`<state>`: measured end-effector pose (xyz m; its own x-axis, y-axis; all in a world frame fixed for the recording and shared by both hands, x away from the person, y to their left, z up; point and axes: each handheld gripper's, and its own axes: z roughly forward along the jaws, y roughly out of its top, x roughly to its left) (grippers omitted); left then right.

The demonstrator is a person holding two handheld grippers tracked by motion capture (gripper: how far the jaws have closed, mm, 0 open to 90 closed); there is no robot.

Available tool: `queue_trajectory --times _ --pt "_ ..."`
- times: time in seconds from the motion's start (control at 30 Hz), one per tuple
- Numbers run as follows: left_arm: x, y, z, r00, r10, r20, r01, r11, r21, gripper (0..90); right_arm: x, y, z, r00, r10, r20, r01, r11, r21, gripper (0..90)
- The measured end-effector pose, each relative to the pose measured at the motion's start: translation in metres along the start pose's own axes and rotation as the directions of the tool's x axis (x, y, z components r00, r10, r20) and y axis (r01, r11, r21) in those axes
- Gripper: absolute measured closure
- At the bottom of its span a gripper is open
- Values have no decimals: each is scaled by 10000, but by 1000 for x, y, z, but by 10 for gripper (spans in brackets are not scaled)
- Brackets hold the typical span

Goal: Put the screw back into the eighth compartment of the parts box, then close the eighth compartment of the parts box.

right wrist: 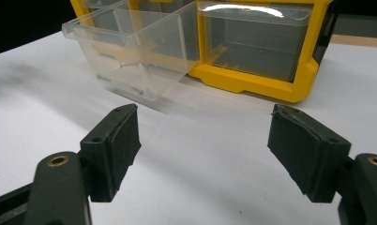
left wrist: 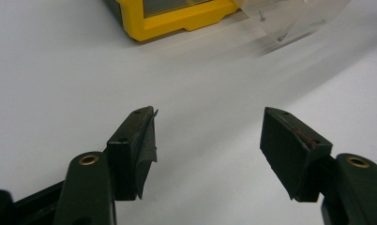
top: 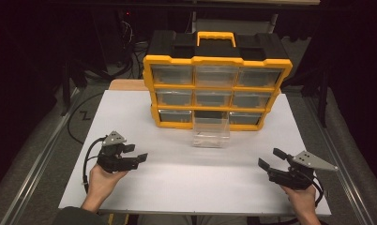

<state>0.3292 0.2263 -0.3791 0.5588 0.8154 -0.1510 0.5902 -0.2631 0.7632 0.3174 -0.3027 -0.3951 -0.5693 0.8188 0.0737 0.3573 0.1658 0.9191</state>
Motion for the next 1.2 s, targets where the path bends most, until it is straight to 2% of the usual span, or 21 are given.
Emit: queue_trajectory --times 0.13,0.23,0.3,0.47,0.63,0.8,1.0,1.2 --pt "0 -4 0 10000 17 70 -16 9998 -202 367 -1 0 -1 10000 20 -12 -20 10000 -69 265" --pt "3 -8 0 9990 -204 387 224 9984 -512 367 -1 0 0 10000 3 10 -3 10000 -63 265" --pt "4 -11 0 9988 -235 418 259 9980 -579 367 -1 0 0 10000 35 35 -35 10000 -30 266" --pt "3 -17 0 9997 -149 187 166 9956 -926 369 -1 1 -2 10000 54 71 -53 9999 -141 265" --pt "2 -21 -2 10000 -4 -87 -9 9897 -1431 370 -3 1 -2 9999 -16 153 18 9999 -135 265" --pt "5 -25 -1 9995 -120 -297 77 9898 -1424 365 -4 2 -3 9994 133 311 -126 9996 -235 267" --pt "-2 -24 -1 9977 273 -613 -370 9860 -1629 357 -2 3 -4 9996 -102 280 110 9995 -279 270" --pt "-1 -25 -1 9981 279 -556 -371 9842 -1732 353 -5 4 -4 9994 261 234 -250 9986 -472 270"
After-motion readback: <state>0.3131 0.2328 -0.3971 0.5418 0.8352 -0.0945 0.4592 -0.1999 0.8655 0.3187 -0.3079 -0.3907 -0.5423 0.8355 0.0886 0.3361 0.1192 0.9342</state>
